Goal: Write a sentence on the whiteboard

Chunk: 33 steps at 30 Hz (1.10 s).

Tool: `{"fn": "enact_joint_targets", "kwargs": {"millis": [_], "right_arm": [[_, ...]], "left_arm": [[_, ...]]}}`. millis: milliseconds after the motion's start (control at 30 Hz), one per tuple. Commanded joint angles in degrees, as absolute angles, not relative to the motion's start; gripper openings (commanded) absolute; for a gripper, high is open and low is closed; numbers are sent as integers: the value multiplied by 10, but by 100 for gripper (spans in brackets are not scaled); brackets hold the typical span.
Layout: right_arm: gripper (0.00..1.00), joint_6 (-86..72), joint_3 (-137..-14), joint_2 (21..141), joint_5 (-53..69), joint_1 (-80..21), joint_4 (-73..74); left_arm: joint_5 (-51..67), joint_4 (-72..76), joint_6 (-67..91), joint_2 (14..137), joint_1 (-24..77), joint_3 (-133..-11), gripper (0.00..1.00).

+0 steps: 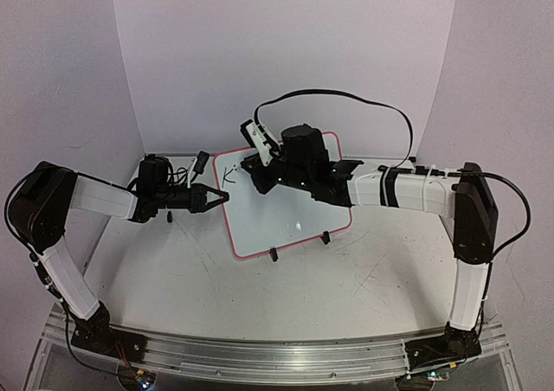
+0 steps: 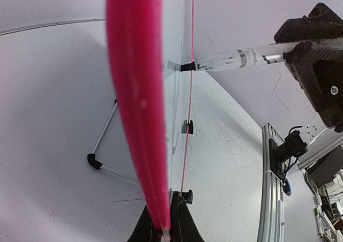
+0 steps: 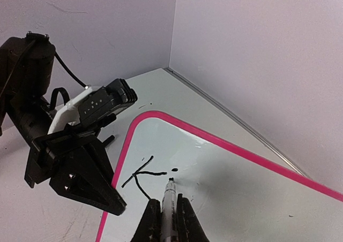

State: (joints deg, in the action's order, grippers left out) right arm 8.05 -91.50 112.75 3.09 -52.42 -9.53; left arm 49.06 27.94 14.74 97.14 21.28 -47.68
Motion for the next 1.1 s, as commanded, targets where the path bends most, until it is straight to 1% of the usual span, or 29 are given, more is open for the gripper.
{"fn": "enact_joint_targets", "kwargs": {"millis": [0, 667, 1067], "right_arm": [[0, 78, -935, 1135, 15, -523, -98], [0, 52, -875, 1108, 24, -525, -97], [0, 46, -866, 1102, 30, -530, -97]], "left_arm": [[397, 245, 88, 971, 210, -491, 0], [396, 243, 87, 972, 210, -495, 0], [396, 241, 86, 974, 211, -495, 0]]}}
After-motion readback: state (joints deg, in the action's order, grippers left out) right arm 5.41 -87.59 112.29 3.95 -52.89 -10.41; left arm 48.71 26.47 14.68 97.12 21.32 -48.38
